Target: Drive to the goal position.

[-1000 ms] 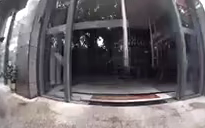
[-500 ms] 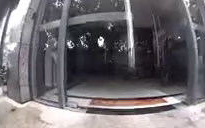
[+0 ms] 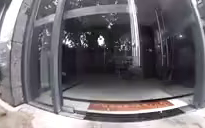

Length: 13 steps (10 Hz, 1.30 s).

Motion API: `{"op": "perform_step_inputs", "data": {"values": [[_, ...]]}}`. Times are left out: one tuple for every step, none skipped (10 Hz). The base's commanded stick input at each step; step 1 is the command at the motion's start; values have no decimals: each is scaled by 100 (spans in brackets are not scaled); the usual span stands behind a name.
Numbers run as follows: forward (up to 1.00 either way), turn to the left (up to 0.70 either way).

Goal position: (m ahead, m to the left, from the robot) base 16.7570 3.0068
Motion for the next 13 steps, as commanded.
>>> {"op": "perform_step_inputs", "data": {"values": [[45,0],[45,0],[45,0],[45,0],[45,0],[45,0],[45,0],[44,0],[5,0],[0,0],[0,0],[0,0],[0,0]]}}
